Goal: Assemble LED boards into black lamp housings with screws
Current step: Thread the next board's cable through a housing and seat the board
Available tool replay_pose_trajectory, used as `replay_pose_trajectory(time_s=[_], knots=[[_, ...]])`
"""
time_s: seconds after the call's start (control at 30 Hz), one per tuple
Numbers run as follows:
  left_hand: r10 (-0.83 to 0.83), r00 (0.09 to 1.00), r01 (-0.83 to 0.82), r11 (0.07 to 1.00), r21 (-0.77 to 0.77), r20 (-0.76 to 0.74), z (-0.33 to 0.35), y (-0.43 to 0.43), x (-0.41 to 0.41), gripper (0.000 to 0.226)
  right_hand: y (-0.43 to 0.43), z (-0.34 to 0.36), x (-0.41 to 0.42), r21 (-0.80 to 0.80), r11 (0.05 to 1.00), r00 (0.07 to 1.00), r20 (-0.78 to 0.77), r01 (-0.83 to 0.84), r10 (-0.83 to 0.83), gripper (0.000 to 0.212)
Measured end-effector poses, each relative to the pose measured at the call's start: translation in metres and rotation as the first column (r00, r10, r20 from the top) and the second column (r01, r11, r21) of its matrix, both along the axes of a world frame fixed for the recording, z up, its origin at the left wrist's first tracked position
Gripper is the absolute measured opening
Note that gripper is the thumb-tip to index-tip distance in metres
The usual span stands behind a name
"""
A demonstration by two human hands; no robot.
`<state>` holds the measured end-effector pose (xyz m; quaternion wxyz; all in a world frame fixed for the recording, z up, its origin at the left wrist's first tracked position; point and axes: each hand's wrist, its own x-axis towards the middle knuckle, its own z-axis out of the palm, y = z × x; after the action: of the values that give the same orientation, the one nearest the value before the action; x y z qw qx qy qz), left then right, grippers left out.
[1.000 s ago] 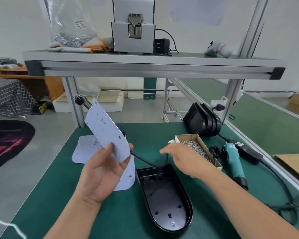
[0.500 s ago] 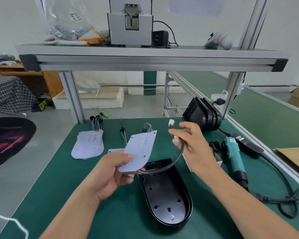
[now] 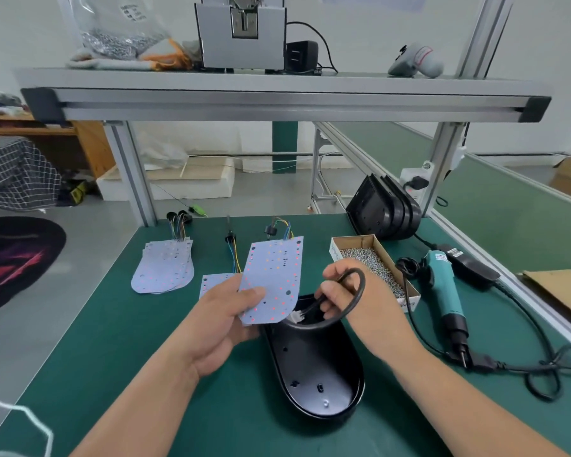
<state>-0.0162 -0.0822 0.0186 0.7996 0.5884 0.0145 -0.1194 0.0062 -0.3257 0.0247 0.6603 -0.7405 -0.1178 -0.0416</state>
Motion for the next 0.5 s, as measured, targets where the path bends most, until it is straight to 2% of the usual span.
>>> replay_pose_trajectory(time_s=[0.17, 0.3, 0.37, 0.5], knots=[[-0.024, 0.996, 0.021, 0.999, 0.039, 0.083, -0.006, -0.007, 0.001, 0.038, 0.001, 0.001, -0.003, -0.094, 0.994, 0.989, 0.146, 0.047, -0.033, 0.022], [0.014, 0.994, -0.008, 0.998, -0.054, 0.111, -0.006, -0.007, 0.002, 0.048, -0.001, 0.005, -0.006, -0.202, 0.976, 0.955, 0.295, 0.088, -0.025, 0.013], [0.012, 0.993, 0.0, 0.994, -0.108, 0.118, -0.006, -0.007, 0.003, 0.045, 0.001, 0.01, -0.007, -0.156, 0.983, 0.949, 0.313, 0.092, -0.039, 0.015], [-0.011, 0.988, 0.035, 0.987, -0.159, 0.153, -0.007, -0.01, 0.003, 0.043, 0.007, 0.014, -0.012, -0.02, 1.0, 0.97, 0.244, 0.01, -0.005, 0.025]])
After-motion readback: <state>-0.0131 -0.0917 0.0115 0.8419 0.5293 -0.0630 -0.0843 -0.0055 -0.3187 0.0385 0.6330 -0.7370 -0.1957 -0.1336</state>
